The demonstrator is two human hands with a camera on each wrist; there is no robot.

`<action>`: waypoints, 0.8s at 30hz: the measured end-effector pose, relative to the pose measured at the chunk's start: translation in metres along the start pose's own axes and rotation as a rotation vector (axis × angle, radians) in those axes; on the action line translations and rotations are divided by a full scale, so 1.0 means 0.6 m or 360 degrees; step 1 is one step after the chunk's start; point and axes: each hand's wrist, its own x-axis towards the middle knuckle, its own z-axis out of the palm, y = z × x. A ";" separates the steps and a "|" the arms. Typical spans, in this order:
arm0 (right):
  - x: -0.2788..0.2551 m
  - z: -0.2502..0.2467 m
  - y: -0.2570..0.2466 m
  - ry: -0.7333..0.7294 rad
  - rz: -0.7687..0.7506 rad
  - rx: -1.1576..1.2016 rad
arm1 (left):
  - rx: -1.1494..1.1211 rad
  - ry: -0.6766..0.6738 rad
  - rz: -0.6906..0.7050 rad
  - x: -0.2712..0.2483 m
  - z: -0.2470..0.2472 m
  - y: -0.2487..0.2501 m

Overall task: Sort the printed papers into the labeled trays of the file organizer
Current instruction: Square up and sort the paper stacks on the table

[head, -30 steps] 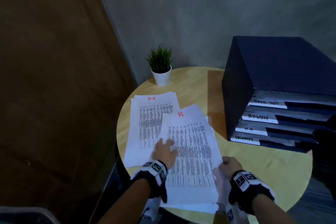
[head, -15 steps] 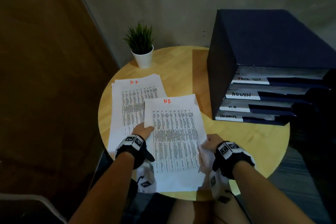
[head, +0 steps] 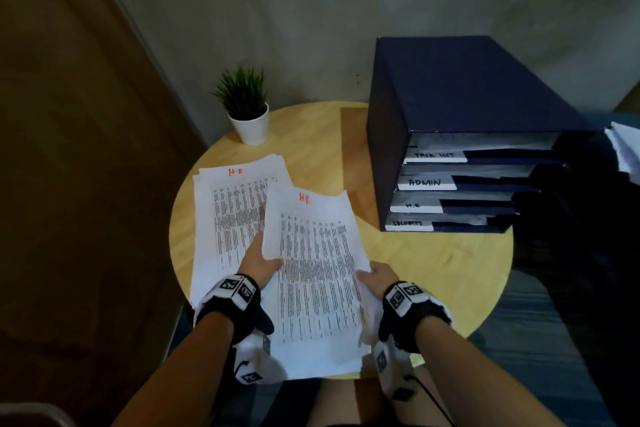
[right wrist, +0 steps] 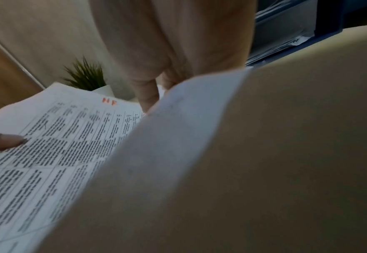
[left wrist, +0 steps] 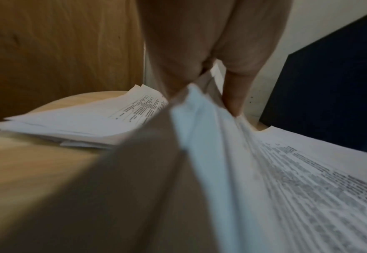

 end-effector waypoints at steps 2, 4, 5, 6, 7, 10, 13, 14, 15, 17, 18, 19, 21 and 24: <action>-0.007 0.002 0.005 0.0040 -0.0010 0.0088 | -0.0119 0.0010 0.0033 -0.008 -0.006 0.002; -0.015 -0.002 0.008 0.0111 -0.0062 0.0220 | -0.0299 0.0037 0.0023 -0.017 -0.016 0.002; -0.020 -0.006 0.010 0.0152 -0.0076 0.0313 | -0.0397 0.0035 0.0014 -0.019 -0.023 0.000; -0.024 -0.011 0.013 0.0199 -0.0098 0.0415 | -0.0495 0.0017 0.0004 -0.024 -0.031 -0.002; -0.032 -0.017 0.012 0.0219 -0.0100 0.0525 | -0.0578 -0.0014 -0.0004 -0.028 -0.039 -0.003; -0.056 -0.033 -0.002 0.0104 -0.0145 0.0735 | -0.0724 -0.0115 -0.0054 -0.037 -0.055 -0.002; -0.083 -0.042 -0.023 -0.0115 -0.0341 0.0595 | -0.0859 -0.0108 -0.0070 -0.047 -0.057 0.006; -0.094 -0.043 -0.030 -0.0142 -0.0401 0.0565 | -0.0897 -0.0092 -0.0069 -0.051 -0.057 0.012; -0.098 -0.042 -0.031 -0.0153 -0.0412 0.0574 | -0.0932 -0.0097 -0.0060 -0.053 -0.057 0.016; -0.108 -0.041 -0.033 -0.0114 -0.0400 0.0623 | -0.0995 -0.0134 -0.0066 -0.060 -0.054 0.025; -0.112 -0.042 -0.032 -0.0091 -0.0395 0.0621 | -0.1000 -0.0153 -0.0059 -0.063 -0.051 0.027; -0.111 -0.044 -0.028 -0.0079 -0.0378 0.0608 | -0.0972 -0.0150 -0.0035 -0.065 -0.048 0.030; -0.121 -0.053 -0.017 -0.0074 -0.0332 0.0660 | -0.0920 -0.0169 0.0007 -0.076 -0.042 0.040; -0.156 -0.073 -0.001 -0.0130 -0.0277 0.0826 | -0.0912 -0.0292 -0.0049 -0.082 -0.036 0.042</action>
